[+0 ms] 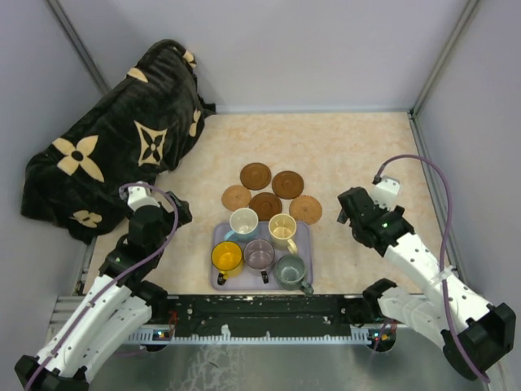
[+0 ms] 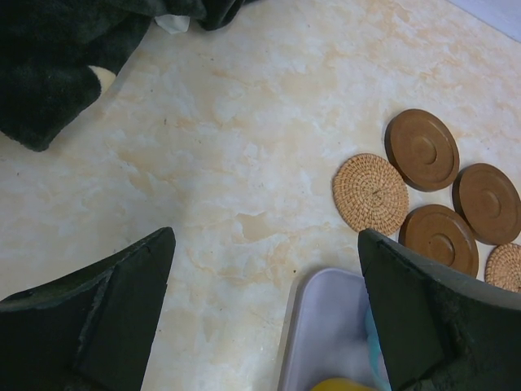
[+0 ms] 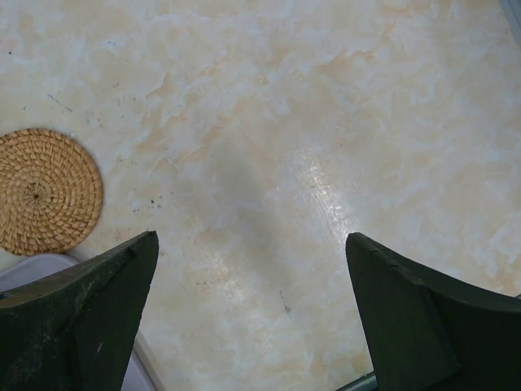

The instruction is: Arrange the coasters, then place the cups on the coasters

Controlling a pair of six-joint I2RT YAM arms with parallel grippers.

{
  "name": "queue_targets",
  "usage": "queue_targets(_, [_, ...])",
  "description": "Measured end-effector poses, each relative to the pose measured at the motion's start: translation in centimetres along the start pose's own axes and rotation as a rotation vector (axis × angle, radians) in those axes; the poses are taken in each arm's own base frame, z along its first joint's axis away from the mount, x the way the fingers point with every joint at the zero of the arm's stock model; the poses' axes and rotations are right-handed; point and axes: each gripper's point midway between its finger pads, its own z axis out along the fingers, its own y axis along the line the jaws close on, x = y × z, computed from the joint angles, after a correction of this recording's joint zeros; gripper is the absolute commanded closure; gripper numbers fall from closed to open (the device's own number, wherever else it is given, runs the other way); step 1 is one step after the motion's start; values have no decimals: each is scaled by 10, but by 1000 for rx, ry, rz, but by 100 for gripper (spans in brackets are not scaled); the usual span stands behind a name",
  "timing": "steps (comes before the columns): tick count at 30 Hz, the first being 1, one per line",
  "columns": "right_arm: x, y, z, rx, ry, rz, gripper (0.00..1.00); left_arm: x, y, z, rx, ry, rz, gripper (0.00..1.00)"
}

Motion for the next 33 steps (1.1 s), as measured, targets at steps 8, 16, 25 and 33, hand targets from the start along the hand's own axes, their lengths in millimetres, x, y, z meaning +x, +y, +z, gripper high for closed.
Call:
queue_targets(8, [2, 4, 0, -18, 9, 5, 1, 21, -4, 7, 30, 62, 27, 0])
queue_targets(16, [15, 13, 5, -64, 43, 12, 1, 51, -24, 25, 106, 179, 85, 0])
queue_targets(25, [19, 24, 9, -106, 47, 21, 1, 66, -39, 37, 132, 231, 35, 0])
queue_targets(33, [23, 39, 13, -162, 59, 17, 15, 74, -60, 42, 212, 259, -24, 0])
